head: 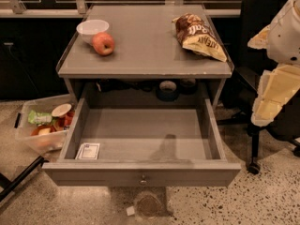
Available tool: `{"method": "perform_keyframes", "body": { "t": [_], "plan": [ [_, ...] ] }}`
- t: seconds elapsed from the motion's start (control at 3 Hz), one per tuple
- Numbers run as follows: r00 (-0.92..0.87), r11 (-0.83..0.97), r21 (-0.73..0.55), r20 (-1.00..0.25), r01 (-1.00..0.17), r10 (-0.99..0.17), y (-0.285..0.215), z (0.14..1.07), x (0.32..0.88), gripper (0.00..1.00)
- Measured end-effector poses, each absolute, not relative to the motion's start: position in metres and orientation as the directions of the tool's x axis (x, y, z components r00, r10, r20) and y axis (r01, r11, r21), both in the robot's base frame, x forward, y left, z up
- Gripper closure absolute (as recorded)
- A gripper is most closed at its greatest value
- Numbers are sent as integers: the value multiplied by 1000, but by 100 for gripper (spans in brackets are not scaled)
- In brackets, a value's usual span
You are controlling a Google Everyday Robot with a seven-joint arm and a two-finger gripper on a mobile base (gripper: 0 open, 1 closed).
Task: Close top drawer
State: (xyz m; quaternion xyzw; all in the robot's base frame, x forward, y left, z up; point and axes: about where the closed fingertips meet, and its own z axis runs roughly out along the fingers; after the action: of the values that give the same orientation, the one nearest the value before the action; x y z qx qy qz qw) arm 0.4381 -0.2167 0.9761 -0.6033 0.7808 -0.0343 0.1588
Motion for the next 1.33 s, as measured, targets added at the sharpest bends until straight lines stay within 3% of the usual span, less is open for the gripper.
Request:
{"method": "perform_keyframes", "body": {
  "t": [0.67, 1.33],
  "plan": [
    [-191, 258, -260, -255, -930, -948, -210, 975, 435, 0],
    [-104, 211, -215, -420, -954, -902, -132, 914, 423, 0]
  ]
}}
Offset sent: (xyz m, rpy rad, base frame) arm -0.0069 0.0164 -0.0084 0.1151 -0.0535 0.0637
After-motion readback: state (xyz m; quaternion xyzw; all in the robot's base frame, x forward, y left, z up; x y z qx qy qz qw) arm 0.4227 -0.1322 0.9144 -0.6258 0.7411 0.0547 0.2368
